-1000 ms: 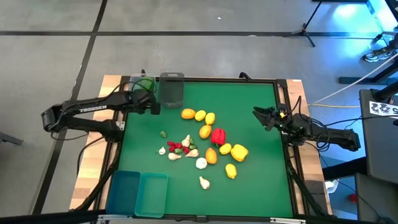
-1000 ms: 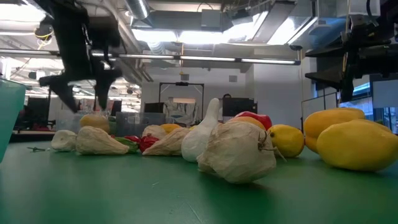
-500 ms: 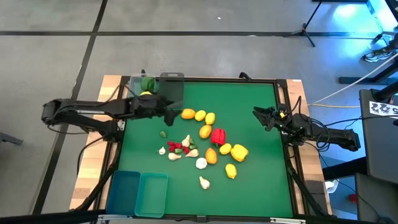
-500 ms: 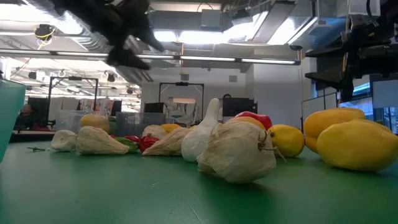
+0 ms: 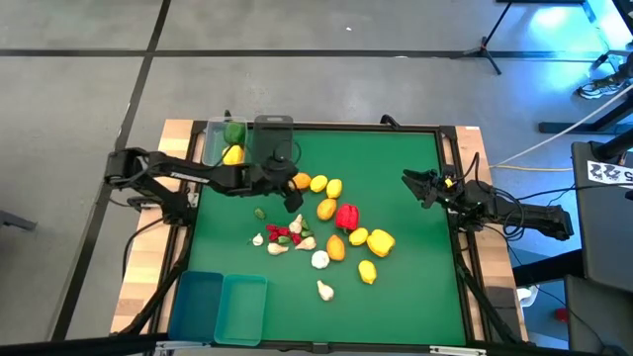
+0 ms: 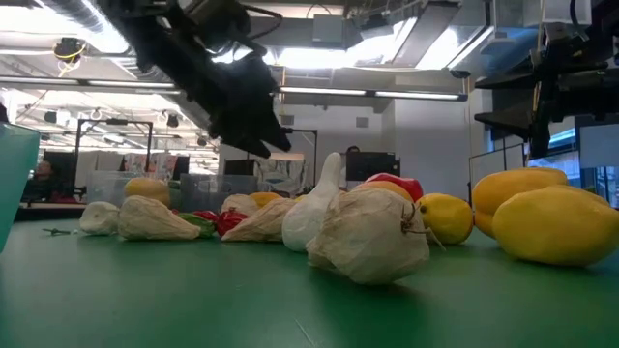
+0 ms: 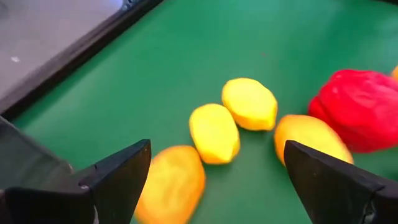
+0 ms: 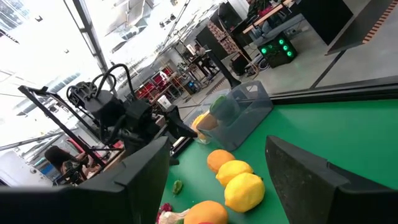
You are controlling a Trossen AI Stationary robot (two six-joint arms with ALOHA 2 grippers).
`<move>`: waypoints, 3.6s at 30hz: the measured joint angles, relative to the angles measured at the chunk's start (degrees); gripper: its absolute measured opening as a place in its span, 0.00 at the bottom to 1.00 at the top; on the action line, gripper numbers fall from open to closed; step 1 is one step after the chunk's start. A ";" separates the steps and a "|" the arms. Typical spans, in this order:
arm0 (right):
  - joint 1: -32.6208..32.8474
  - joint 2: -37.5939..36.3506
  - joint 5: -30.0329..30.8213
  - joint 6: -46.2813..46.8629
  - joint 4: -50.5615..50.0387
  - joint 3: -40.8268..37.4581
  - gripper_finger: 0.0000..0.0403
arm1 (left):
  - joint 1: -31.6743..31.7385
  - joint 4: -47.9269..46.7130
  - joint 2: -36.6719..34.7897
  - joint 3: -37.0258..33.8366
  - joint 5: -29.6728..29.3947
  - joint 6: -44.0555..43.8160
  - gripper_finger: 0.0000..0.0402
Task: Sort produce into baskets
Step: Put the lemon into the black bin
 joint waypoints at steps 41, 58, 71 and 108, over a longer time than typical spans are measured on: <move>0.00 0.00 0.12 0.20 0.00 0.00 0.65 | 4.20 -7.96 12.82 3.16 3.16 5.61 0.90; 0.00 0.02 0.36 2.46 0.02 0.01 0.65 | 3.96 -8.39 12.82 3.16 3.16 -6.19 0.70; 0.01 0.02 0.35 2.53 0.02 0.00 0.65 | -0.14 -8.17 12.62 3.16 3.14 -12.04 0.57; 0.02 6.55 -2.75 1.86 0.43 2.81 0.65 | -9.79 -12.66 -2.83 4.12 7.30 -22.88 0.56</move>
